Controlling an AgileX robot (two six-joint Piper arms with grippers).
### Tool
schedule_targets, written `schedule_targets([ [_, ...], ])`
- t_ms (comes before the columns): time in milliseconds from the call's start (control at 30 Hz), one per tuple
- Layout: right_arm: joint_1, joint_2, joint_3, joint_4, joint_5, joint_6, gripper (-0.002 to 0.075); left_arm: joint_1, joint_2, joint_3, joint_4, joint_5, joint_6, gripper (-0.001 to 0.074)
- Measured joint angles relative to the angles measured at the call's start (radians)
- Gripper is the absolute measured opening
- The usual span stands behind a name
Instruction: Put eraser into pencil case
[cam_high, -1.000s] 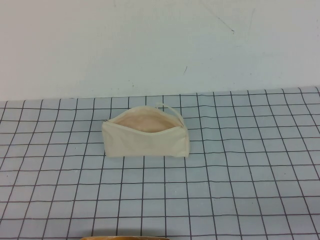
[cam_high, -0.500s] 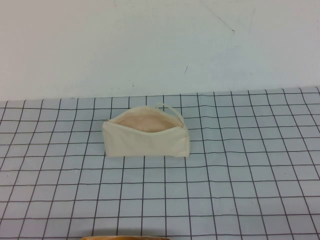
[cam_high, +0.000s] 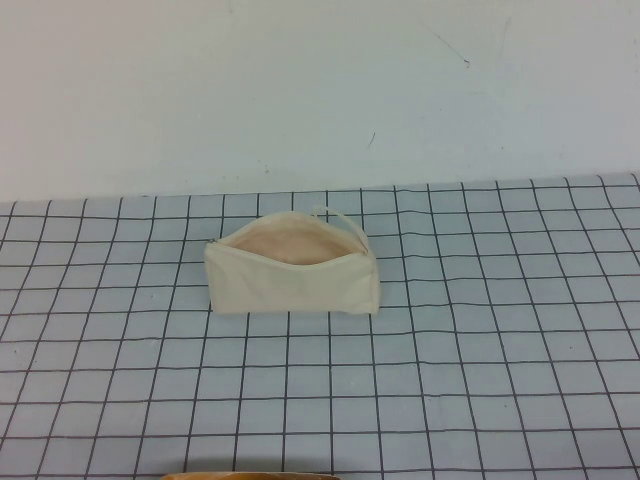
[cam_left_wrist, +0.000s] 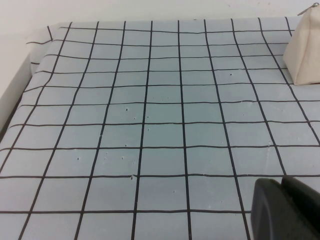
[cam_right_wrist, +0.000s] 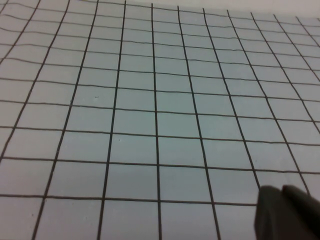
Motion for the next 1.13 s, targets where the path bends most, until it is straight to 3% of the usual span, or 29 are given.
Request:
schedule_targets([
  [1133, 0.000, 0.000, 0.000, -0.002, -0.009, -0.025, 0.0000, 0.000, 0.000, 0.000, 0.000, 0.000, 0.000, -0.0001],
])
